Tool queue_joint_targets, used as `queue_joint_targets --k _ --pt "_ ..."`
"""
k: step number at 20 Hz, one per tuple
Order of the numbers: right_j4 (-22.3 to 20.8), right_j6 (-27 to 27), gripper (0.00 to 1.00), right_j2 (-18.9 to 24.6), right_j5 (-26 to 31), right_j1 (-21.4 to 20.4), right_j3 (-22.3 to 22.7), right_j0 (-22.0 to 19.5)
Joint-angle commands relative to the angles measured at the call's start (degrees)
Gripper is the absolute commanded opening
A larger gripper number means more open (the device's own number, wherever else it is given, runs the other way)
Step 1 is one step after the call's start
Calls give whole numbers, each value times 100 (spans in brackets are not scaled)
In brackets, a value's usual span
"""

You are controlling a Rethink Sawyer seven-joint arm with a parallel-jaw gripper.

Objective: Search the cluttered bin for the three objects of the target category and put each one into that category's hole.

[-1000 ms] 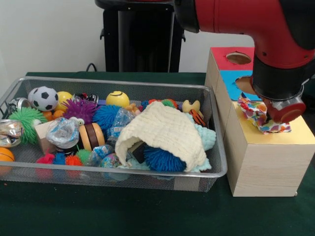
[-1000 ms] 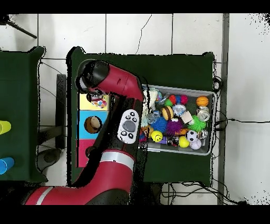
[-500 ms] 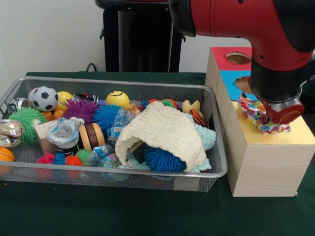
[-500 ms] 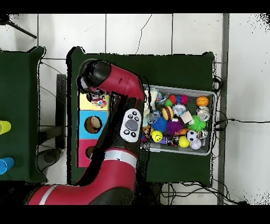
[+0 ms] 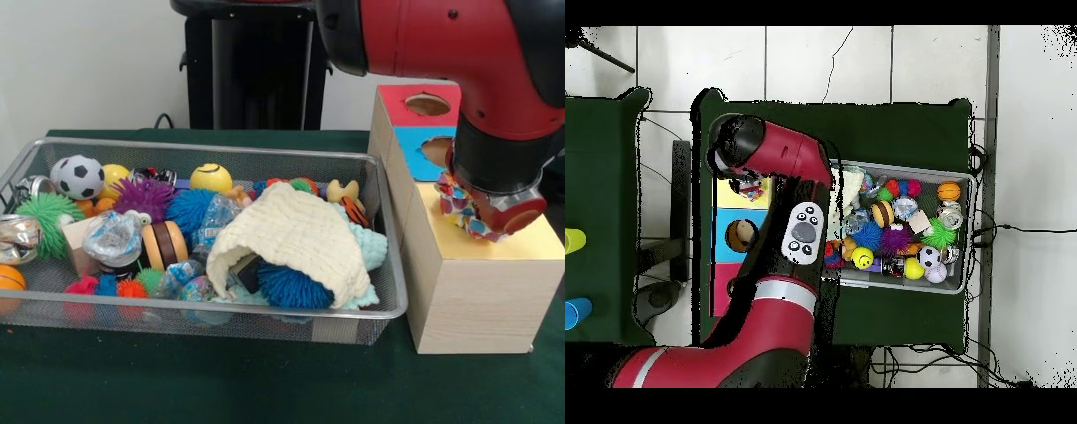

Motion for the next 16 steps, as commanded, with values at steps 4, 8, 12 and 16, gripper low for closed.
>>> queue_joint_targets --k 4,8,12,16 --pt "-1072 409 0 -228 -2235 1210 71 -75" --pt "-1070 410 0 -7 -2657 1183 298 -153" --pt "-1152 478 0 42 -3147 1324 299 -196" --pt "-1216 390 0 68 -3115 1247 363 -228"
